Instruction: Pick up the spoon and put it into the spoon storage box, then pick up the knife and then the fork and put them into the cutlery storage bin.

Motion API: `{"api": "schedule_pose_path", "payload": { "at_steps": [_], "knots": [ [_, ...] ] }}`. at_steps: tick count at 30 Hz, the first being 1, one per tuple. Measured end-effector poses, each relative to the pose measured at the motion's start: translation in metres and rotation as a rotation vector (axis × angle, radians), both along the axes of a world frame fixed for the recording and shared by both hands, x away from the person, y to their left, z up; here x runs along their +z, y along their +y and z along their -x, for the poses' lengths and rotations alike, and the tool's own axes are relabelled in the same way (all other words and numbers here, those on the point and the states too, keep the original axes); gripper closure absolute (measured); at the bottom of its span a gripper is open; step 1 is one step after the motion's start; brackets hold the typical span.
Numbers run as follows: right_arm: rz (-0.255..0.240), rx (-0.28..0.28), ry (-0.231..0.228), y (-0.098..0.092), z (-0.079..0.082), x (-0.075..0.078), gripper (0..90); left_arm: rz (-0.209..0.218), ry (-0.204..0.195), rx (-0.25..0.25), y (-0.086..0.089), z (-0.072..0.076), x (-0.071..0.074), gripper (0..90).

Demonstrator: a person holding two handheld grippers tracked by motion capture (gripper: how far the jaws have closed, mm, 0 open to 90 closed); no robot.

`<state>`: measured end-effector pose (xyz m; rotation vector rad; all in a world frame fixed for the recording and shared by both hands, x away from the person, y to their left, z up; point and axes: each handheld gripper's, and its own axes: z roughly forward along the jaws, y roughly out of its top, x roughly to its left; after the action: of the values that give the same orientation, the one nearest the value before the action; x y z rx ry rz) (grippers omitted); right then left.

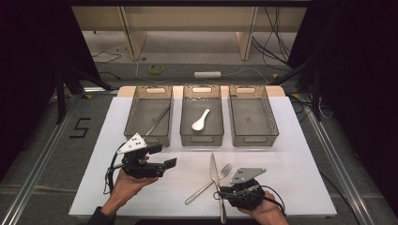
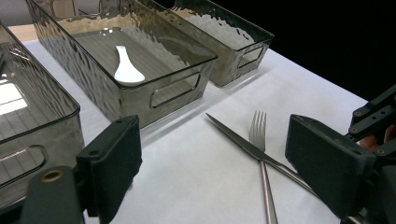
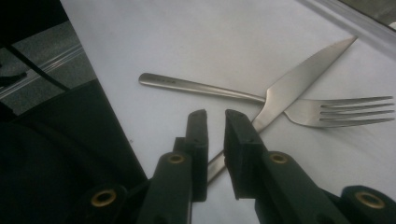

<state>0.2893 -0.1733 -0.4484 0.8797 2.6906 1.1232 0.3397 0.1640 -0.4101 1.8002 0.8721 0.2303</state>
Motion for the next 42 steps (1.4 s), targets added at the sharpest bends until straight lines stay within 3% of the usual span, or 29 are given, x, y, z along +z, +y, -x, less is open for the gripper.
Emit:
{"api": "schedule_pose_path", "payload": {
  "at_steps": [6,26,30,33,42],
  "knots": [
    [0.03,0.03,0.019,0.006,0.002,-0.006,89.8,-0.006,-0.007,0.001,0.0,0.004,-0.002,17.9],
    [0.131,0.136,0.079,0.022,0.003,-0.025,90.0,-0.027,-0.014,-0.019,-0.003,0.008,-0.005,16.7],
    [0.153,0.14,0.085,0.025,0.004,-0.028,90.0,-0.031,-0.034,-0.012,-0.001,0.009,-0.005,16.5],
    [0.153,0.133,0.089,0.025,0.004,-0.028,90.0,-0.017,-0.035,-0.007,0.001,0.009,-0.005,16.5],
    [0.192,0.124,0.097,0.023,0.004,-0.025,90.0,-0.031,-0.037,-0.009,0.001,0.01,-0.006,16.5]
  ]
}}
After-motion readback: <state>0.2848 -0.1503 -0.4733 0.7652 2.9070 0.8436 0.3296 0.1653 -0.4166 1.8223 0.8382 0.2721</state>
